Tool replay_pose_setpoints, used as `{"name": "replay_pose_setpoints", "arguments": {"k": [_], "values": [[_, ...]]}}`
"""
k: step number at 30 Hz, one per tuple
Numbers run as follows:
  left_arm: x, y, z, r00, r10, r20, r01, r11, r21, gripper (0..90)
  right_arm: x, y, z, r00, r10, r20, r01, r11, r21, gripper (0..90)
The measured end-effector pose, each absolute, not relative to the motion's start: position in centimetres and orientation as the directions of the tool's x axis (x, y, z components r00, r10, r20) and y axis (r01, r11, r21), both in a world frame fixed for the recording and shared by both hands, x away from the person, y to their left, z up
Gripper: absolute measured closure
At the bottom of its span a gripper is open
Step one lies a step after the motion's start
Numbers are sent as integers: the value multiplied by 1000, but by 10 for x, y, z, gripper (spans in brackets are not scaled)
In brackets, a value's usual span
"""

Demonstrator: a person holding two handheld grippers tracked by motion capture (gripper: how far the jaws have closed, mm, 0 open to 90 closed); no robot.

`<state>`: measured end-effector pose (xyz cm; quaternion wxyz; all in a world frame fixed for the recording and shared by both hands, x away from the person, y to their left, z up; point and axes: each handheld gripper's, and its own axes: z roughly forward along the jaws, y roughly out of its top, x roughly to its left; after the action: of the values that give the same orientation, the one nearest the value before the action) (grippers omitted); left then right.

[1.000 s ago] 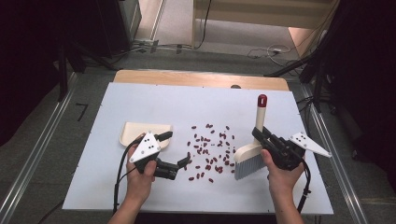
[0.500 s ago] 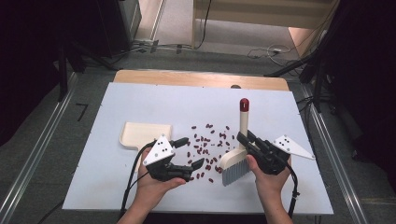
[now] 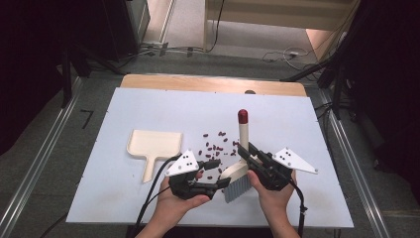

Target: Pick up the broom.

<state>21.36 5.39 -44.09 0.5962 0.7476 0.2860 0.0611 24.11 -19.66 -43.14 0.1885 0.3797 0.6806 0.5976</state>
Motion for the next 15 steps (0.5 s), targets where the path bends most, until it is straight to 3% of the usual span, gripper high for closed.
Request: {"name": "replay_pose_setpoints", "arguments": {"k": [15], "values": [[214,40,-453,793,516,-325,444,-123,888,520,228,-176,-431,-676,719,161,262,30,965,693]]}}
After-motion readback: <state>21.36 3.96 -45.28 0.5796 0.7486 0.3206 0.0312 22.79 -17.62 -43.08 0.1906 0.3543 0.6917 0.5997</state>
